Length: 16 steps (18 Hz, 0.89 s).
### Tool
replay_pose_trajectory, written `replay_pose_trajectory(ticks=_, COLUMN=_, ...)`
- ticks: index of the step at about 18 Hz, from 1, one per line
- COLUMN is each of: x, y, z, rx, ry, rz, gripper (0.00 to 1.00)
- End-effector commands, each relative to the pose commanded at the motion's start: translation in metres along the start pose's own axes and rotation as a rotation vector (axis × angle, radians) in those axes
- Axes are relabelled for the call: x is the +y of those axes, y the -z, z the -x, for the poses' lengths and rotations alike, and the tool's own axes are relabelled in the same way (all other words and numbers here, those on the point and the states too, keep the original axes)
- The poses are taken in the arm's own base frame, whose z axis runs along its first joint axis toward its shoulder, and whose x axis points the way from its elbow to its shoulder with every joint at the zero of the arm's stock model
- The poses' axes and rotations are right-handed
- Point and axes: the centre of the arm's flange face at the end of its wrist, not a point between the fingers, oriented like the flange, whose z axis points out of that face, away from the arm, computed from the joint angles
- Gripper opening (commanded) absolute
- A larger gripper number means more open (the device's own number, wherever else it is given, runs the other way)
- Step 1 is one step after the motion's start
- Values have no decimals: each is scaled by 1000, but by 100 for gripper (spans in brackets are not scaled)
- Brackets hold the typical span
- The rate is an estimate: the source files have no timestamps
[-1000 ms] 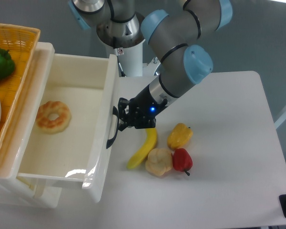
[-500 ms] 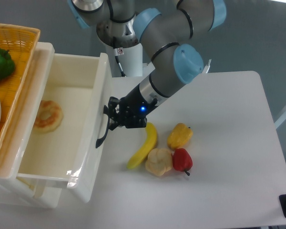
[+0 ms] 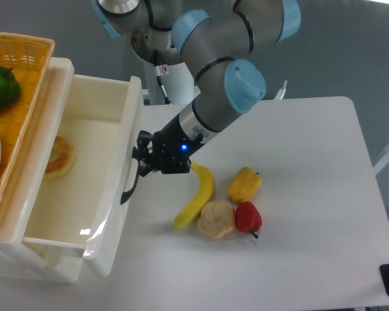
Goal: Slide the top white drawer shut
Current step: 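Push the drawer front with the gripper, sliding the drawer inward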
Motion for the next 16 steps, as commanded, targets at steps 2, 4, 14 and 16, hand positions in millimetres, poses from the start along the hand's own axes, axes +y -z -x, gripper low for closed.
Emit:
replay_pose_trajectory(ticks=2, x=-1, y=-2, z=-4, rx=1, ry=2, rz=3, gripper=10)
replay_pose_trajectory(ticks=4, x=-2, y=-4, z=-9, rx=2, ry=-4, rz=6, gripper=10)
replay_pose_trajectory(ticks=14, x=-9, y=-18, z=-40, rx=6, ry=-11, rz=29, gripper=10)
replay_pose_trajectory(ticks=16, x=-10, y=-19, z=-40, rx=8, ry=-9, rz=29, gripper=10)
